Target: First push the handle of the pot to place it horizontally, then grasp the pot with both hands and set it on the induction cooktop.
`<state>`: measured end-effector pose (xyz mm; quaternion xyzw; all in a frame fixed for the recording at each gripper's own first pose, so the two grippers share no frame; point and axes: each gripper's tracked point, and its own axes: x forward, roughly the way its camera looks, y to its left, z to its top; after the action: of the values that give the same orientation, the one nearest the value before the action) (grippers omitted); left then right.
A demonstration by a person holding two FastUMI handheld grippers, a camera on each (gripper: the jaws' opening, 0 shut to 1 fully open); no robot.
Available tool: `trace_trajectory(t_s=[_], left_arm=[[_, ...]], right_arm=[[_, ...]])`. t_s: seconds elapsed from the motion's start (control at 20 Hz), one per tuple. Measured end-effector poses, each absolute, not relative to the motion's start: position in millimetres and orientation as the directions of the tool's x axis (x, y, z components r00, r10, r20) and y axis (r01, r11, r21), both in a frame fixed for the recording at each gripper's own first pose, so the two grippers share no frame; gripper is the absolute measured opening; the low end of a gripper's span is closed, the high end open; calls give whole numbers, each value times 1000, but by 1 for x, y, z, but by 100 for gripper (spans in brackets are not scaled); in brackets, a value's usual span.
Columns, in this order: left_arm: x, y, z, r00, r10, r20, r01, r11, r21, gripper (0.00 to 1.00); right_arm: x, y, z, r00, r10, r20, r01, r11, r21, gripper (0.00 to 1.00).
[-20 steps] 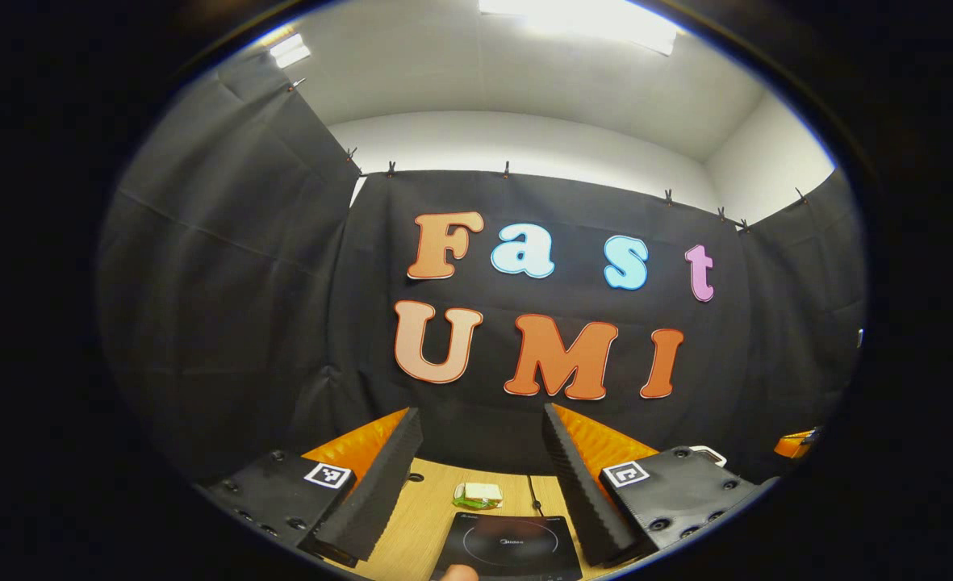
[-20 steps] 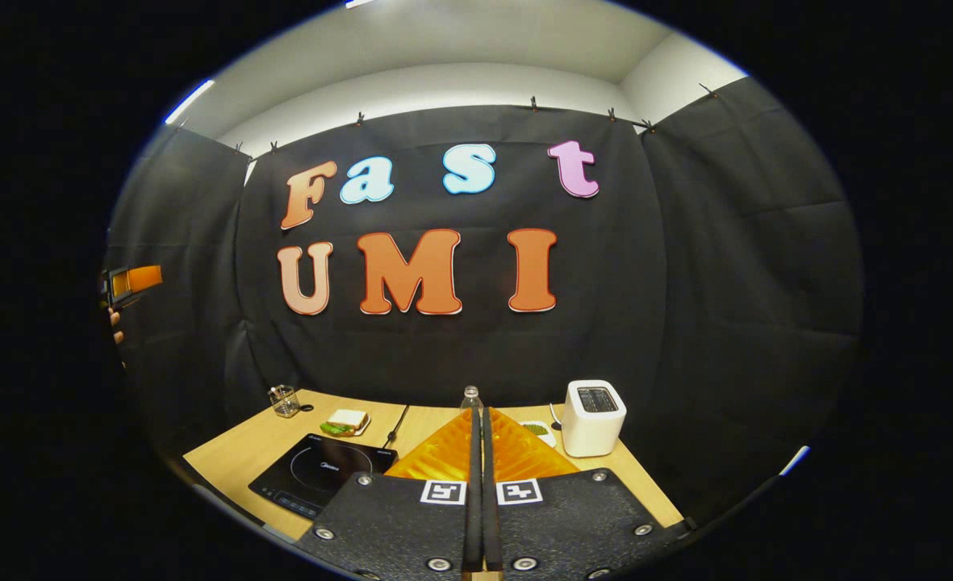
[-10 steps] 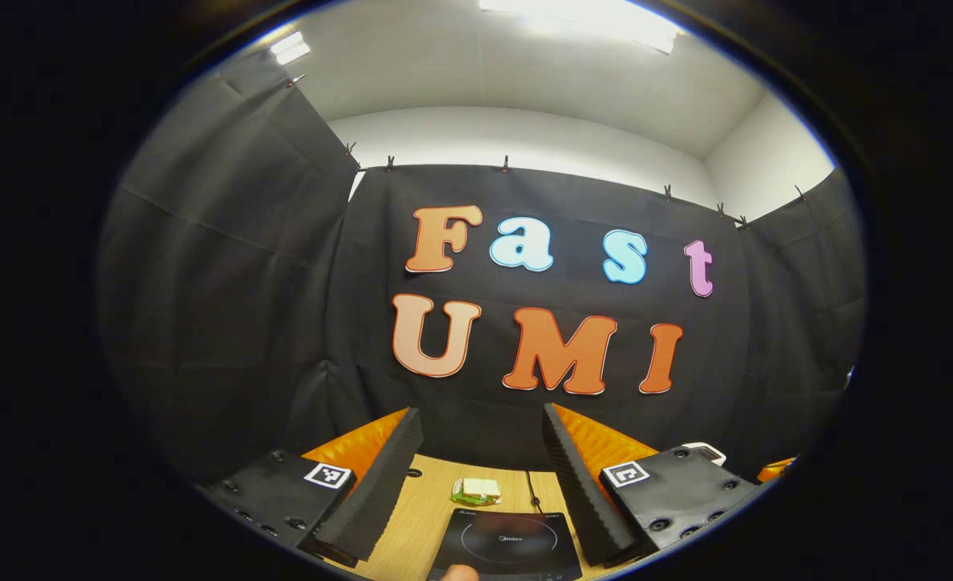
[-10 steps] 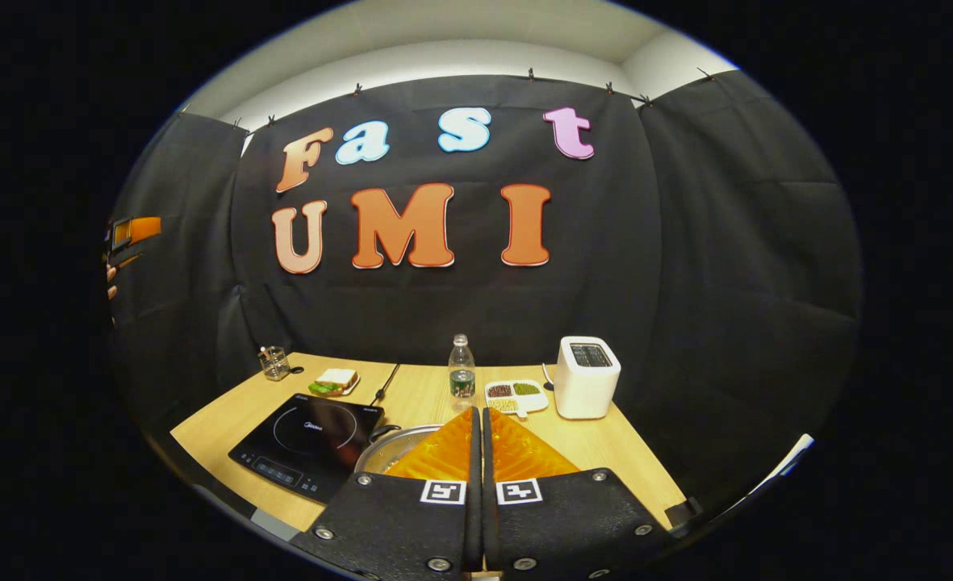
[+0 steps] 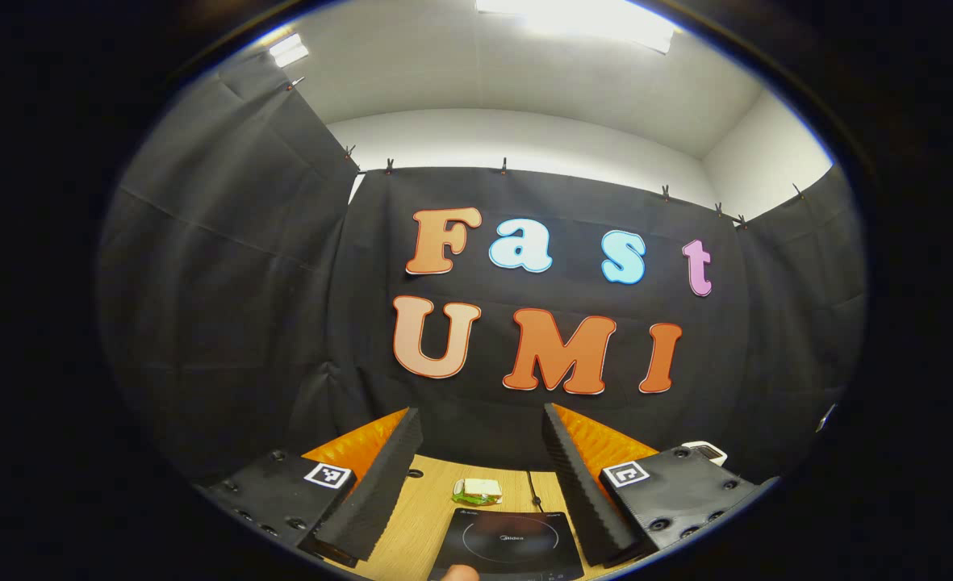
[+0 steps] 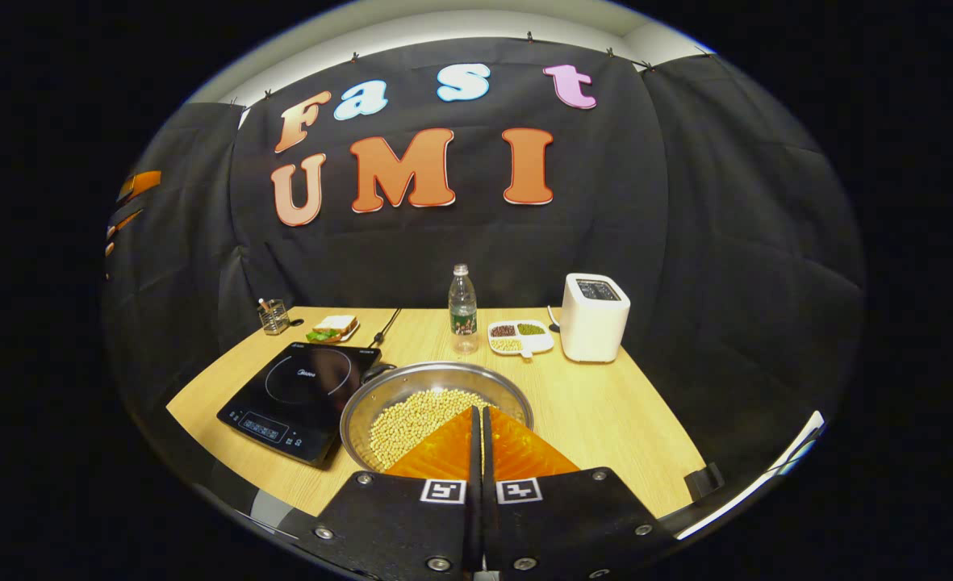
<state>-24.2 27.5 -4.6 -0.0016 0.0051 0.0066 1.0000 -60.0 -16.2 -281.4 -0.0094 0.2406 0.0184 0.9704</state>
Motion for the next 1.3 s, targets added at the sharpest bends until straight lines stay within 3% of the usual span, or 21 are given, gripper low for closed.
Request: trace_trajectory(t_s=[0.8,1.3], left_arm=[[-22,16,-13,1000,6,-24,-6,1000,20,98],[-14,19,-21,999,31,-44,-29,999,44,98]], right_arm=[[-85,-10,-395,728,108,-677,-97,994,54,0],[-64,-29,-423,697,80,-713,21,991,131,0]])
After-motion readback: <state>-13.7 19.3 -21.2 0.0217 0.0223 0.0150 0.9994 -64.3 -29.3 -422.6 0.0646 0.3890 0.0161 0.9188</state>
